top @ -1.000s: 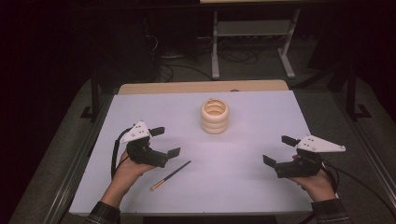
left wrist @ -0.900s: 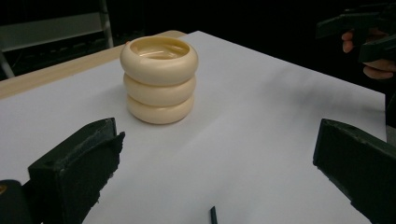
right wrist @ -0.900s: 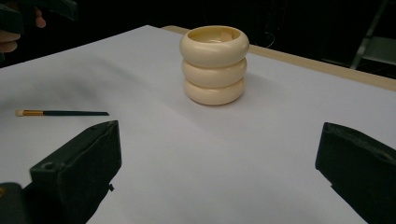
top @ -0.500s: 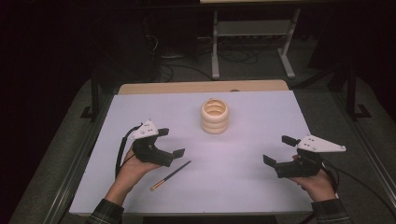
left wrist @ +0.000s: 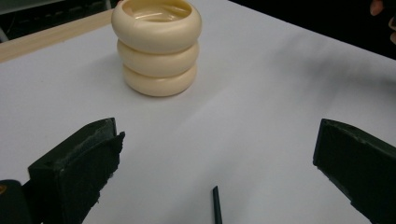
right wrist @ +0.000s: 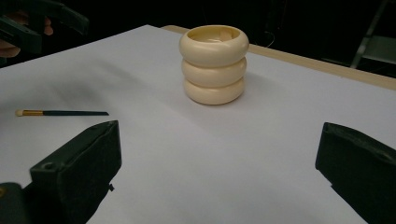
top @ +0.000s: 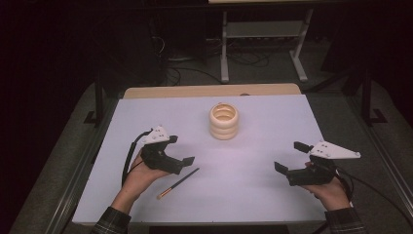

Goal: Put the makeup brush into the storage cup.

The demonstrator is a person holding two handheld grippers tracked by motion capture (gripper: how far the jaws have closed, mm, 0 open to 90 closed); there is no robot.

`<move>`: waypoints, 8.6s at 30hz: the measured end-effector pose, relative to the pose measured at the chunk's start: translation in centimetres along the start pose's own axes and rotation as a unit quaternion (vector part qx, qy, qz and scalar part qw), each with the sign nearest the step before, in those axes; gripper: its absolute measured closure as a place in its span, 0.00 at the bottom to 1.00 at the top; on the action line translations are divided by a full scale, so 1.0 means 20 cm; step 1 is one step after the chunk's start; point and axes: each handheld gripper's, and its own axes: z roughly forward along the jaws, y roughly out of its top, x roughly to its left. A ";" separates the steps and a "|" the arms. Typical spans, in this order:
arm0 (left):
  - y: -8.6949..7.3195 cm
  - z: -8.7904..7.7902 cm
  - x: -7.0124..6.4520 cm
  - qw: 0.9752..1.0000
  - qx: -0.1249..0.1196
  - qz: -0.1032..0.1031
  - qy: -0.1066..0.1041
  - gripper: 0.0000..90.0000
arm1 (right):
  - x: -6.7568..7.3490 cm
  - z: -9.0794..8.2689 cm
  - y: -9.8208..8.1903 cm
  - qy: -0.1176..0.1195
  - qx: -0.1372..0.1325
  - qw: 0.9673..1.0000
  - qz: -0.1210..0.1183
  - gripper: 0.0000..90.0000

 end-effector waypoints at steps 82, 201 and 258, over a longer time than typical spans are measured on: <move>-0.07 0.07 -0.02 0.973 0.231 -0.006 0.000 0.53 | 0.00 0.00 0.00 0.001 0.004 1.000 0.001 0.00; -0.15 0.17 -0.07 0.927 0.375 0.014 0.004 0.93 | 0.00 0.01 -0.01 0.000 0.005 1.000 0.001 0.00; -0.03 -0.12 0.05 0.987 0.059 0.056 -0.136 0.93 | 0.03 0.06 0.13 0.129 0.035 0.990 -0.051 0.00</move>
